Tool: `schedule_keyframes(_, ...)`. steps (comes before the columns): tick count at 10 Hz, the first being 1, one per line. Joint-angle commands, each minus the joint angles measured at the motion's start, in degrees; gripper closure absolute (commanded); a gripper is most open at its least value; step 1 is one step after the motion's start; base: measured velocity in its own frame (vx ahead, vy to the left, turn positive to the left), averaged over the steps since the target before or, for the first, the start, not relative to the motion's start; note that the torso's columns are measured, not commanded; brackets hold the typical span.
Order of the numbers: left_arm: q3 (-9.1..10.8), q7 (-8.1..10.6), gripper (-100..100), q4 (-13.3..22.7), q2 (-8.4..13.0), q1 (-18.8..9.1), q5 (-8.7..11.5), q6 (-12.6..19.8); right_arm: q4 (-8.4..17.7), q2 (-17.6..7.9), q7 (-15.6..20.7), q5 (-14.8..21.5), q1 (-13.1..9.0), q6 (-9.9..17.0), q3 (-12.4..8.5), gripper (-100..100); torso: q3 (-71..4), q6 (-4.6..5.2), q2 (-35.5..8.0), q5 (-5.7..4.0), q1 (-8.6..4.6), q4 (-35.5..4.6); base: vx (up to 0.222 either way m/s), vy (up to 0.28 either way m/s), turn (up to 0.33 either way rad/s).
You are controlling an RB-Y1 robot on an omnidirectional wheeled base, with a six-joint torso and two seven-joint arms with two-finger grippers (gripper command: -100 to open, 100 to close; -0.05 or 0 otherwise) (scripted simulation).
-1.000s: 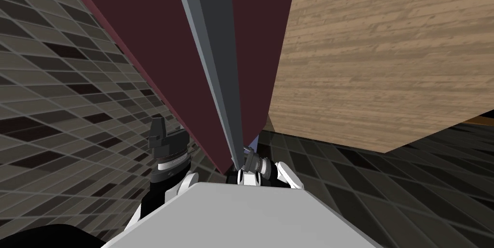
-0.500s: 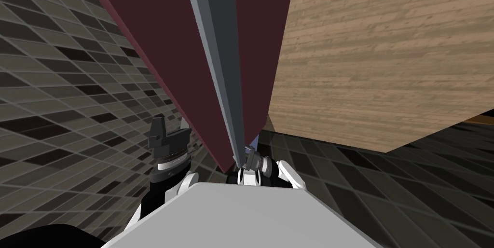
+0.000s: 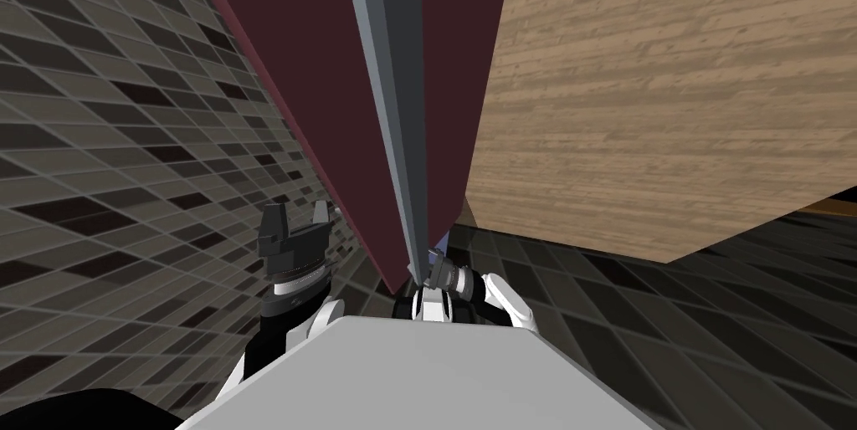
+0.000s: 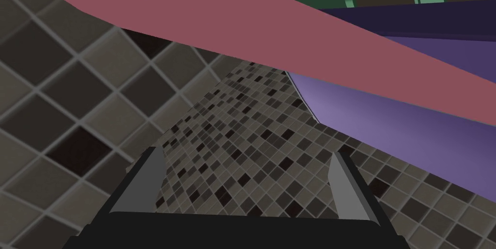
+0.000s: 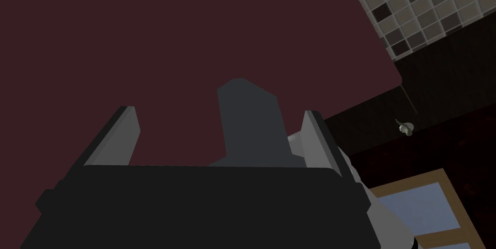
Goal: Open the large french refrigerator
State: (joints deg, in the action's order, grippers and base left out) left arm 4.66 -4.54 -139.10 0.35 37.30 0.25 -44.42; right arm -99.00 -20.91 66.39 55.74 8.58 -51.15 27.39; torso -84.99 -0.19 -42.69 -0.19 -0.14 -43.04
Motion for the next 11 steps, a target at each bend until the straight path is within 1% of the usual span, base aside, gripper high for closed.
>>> schedule_keyframes(1,0.0,0.0,0,0.0,0.0,0.0,0.0,0.0,-1.9,1.0,-1.8,-1.1,-1.8,-0.1,-0.3,-100,0.0,0.09,-0.1,-0.01,-0.06,0.0,-0.006,-0.002,-0.02)
schedule_keyframes(8,0.0,0.0,0,0.0,0.0,0.0,0.0,0.0,-1.9,1.0,-1.8,-1.1,-1.8,-0.1,-0.3,-100,-0.1,0.03,-0.1,0.09,0.06,-0.1,0.001,0.001,0.0)
schedule_keyframes(9,0.0,0.0,0,0.0,0.0,0.0,0.0,0.0,-0.6,-1.1,-2.9,-0.1,-2.3,0.9,-0.7,-100,-0.1,0.0,0.1,0.08,0.06,-0.1,-0.044,0.014,0.001)
schedule_keyframes(10,0.0,0.0,0,0.0,0.0,0.0,0.0,0.0,-1.1,-1.6,-4.1,-0.1,-3.1,1.5,-1.0,-100,0.0,0.03,0.1,0.16,0.06,0.1,-0.062,0.018,0.006)
schedule_keyframes(11,0.0,0.0,0,0.0,0.0,0.0,0.0,0.0,-1.1,-1.6,-4.1,-0.1,-3.1,1.5,-1.0,-100,0.1,0.05,0.2,0.16,0.15,0.3,-0.039,0.003,0.001)
